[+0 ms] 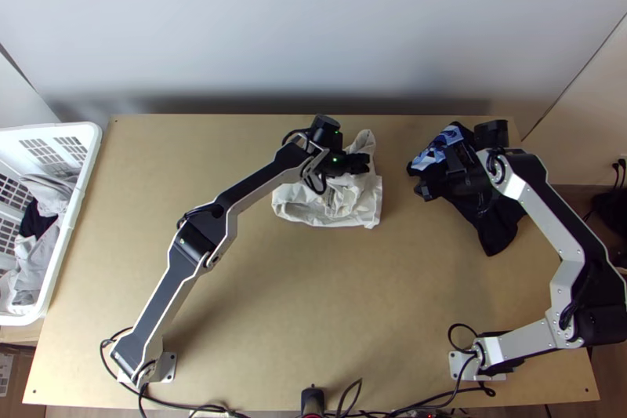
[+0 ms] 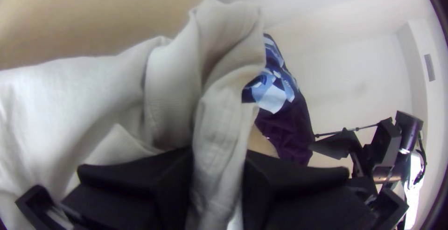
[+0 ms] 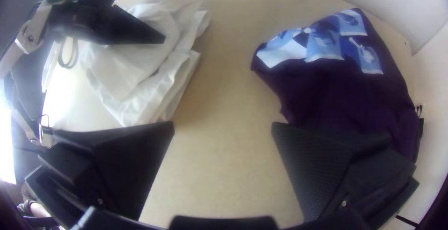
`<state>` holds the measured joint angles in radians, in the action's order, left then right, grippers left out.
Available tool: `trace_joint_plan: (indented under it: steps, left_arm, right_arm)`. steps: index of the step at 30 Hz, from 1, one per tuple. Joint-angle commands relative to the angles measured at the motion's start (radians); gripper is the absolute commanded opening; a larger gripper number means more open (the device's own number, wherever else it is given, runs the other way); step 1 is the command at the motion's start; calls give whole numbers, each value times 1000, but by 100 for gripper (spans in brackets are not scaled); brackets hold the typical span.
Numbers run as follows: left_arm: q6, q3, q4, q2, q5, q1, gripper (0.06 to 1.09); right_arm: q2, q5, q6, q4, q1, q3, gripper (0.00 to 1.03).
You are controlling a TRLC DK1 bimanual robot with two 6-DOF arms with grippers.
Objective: Fold the t-shirt
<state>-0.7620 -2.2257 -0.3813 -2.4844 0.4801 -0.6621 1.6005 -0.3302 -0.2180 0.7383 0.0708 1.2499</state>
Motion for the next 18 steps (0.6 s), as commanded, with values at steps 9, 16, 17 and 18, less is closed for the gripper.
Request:
trace_joint_plan:
  steps: [9, 16, 17, 18]
  left_arm:
    - [-2, -11, -80, 81, 25, 15, 104]
    - [-3, -9, -93, 176, 29, 47, 104]
    - [-10, -9, -93, 190, 29, 53, 104]
    - [-16, -9, -93, 202, 29, 59, 104]
  right_arm:
    - [-1, 0, 6, -24, 12, -15, 97]
    - [-5, -1, 5, -24, 14, -18, 97]
    - [-4, 0, 6, -25, 17, -20, 97]
    - [-4, 0, 8, -30, 21, -23, 97]
